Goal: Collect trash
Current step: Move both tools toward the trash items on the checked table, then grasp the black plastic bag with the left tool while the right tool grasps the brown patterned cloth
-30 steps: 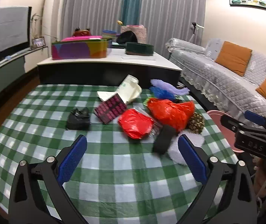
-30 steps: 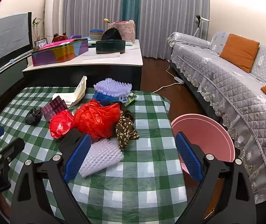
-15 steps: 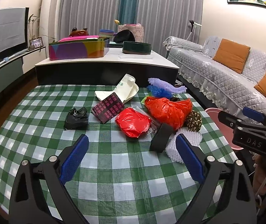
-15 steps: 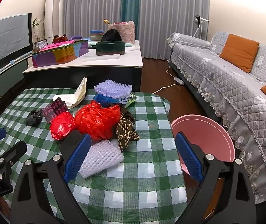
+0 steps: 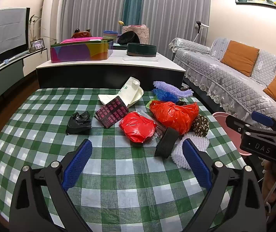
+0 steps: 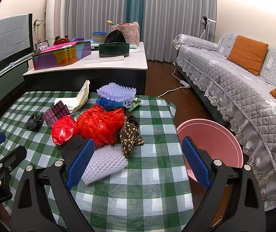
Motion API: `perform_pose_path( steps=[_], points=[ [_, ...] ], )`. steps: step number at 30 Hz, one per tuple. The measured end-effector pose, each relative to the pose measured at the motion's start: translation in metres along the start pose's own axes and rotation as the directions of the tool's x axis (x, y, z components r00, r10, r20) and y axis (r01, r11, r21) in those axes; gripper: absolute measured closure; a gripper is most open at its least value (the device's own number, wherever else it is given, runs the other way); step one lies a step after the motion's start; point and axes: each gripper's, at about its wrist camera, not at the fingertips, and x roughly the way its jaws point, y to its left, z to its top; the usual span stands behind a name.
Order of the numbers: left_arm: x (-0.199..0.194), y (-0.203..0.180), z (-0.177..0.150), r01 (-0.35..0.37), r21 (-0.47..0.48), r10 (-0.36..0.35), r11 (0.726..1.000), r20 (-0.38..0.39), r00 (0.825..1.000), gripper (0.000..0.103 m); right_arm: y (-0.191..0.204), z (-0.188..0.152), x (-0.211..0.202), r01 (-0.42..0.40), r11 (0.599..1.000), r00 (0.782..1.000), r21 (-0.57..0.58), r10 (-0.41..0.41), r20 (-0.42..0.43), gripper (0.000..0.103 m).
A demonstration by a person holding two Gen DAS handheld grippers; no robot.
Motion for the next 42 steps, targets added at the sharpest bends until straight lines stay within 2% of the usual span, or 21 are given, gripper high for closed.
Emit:
perform_pose_path(
  steps=[21, 27, 34, 42],
  points=[
    [0.002, -0.001, 0.000, -0.008, -0.008, 0.008, 1.000, 0.000, 1.000, 0.013, 0.000, 0.001, 0.002, -0.005, 1.000, 1.000, 0.017, 0.005, -0.008, 0.013],
    [0.010, 0.012, 0.004, -0.045, -0.037, 0.045, 0.998, -0.008, 0.999, 0.018, -0.008, 0.007, 0.019, -0.037, 0.998, 0.999, 0.058, 0.039, -0.028, 0.027],
    [0.031, 0.027, 0.016, -0.138, -0.035, 0.137, 0.990, -0.013, 0.990, 0.019, -0.013, 0.013, 0.051, -0.092, 0.990, 0.993, 0.104, 0.099, -0.067, 0.044],
    [0.064, 0.060, 0.034, -0.232, -0.080, 0.230, 0.969, -0.037, 0.972, 0.019, -0.008, 0.013, 0.093, -0.131, 0.983, 0.980, 0.128, 0.148, -0.135, 0.047]
  ],
)
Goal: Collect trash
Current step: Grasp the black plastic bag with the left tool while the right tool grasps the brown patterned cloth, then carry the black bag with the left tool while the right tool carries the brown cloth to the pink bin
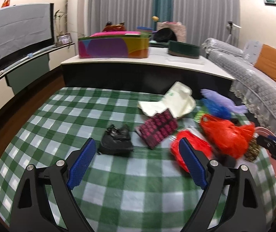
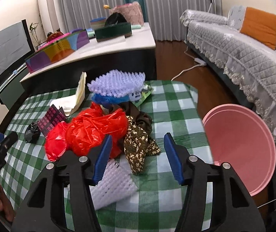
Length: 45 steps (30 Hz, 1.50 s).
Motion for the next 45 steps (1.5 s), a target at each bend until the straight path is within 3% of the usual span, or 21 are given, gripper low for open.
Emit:
perform_pose_path(
  steps=[4, 11, 14, 19, 22, 34, 45],
  points=[
    [0.030, 0.010, 0.003, -0.050, -0.012, 0.049, 0.999, -0.073, 0.996, 0.018, -0.002, 0.001, 0.019, -0.003, 1.000, 0.999, 0.021, 0.004, -0.042, 0.047],
    [0.072, 0.028, 0.001, -0.120, -0.042, 0.109, 0.992, -0.210, 0.972, 0.018, -0.008, -0.003, 0.040, -0.011, 0.999, 0.995, 0.036, 0.015, -0.100, 0.048],
    [0.082, 0.027, 0.004, -0.122, -0.030, 0.112, 0.992, -0.226, 0.968, 0.018, -0.011, -0.004, 0.046, -0.020, 0.999, 0.992, 0.042, 0.025, -0.123, 0.059],
    [0.088, 0.024, 0.005, -0.121, -0.021, 0.113, 0.992, -0.245, 0.963, 0.020, -0.011, -0.005, 0.050, -0.048, 0.998, 0.988, 0.038, 0.053, -0.142, 0.088],
    [0.091, 0.021, 0.004, -0.094, -0.016, 0.087, 0.995, -0.258, 0.962, 0.042, -0.009, -0.004, 0.047, -0.070, 0.997, 0.988, 0.024, 0.072, -0.134, 0.097],
    [0.058, 0.014, 0.011, -0.025, -0.031, 0.019, 0.999, -0.167, 0.986, 0.045, -0.009, 0.007, 0.006, -0.071, 0.997, 0.997, -0.015, 0.071, -0.027, 0.099],
    [0.019, 0.001, 0.015, 0.050, -0.036, -0.053, 0.998, -0.091, 0.994, 0.045, -0.019, 0.010, -0.044, -0.052, 0.998, 0.996, -0.042, 0.055, 0.071, 0.099]
  ],
)
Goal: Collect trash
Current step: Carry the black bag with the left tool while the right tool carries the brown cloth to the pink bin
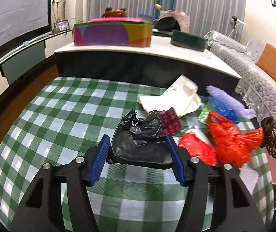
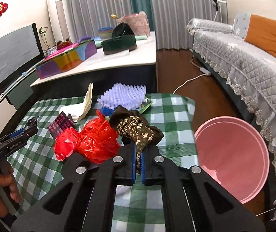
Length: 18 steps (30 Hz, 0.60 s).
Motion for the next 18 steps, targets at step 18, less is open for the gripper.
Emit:
perform_pose_path(
  steps=[18],
  points=[
    [-0.046, -0.053, -0.007, 0.093, 0.099, -0.102, 0.991, 0.090, 0.991, 0.045, -0.040, 0.000, -0.067, 0.046, 0.997, 0.992, 0.062, -0.053, 0.111, 0.099]
  ],
)
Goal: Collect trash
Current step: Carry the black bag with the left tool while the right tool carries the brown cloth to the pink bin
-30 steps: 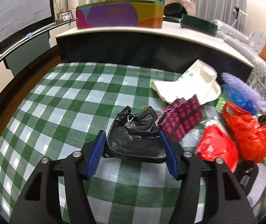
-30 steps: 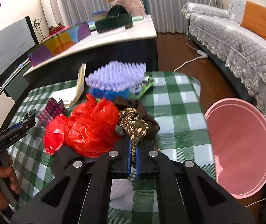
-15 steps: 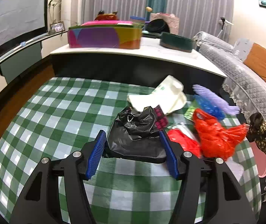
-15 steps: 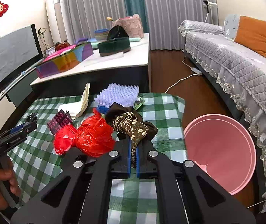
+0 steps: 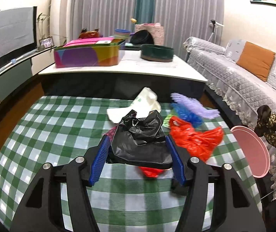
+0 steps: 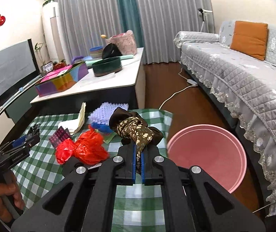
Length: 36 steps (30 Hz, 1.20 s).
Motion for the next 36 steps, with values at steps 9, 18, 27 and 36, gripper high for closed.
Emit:
perform_pose_path(
  steps=[9, 18, 27, 36],
  points=[
    [-0.001, -0.042, 0.002, 0.074, 0.050, -0.076, 0.996, 0.028, 0.997, 0.045, -0.035, 0.005, -0.018, 0.084, 0.996, 0.995, 0.019, -0.085, 0.048, 0.099],
    [0.001, -0.092, 0.005, 0.162, 0.115, -0.167, 0.980, 0.032, 0.986, 0.045, -0.083, 0.014, -0.025, 0.163, 0.983, 0.983, 0.084, -0.169, 0.075, 0.099],
    [0.016, -0.141, 0.008, 0.243, 0.173, -0.249, 0.955, 0.013, 0.968, 0.045, -0.123, 0.020, -0.024, 0.218, 0.963, 0.971, 0.158, -0.231, 0.069, 0.099],
    [0.034, -0.189, 0.012, 0.314, 0.218, -0.320, 0.924, -0.007, 0.947, 0.045, -0.142, 0.018, -0.015, 0.248, 0.951, 0.965, 0.186, -0.260, 0.042, 0.099]
  ],
)
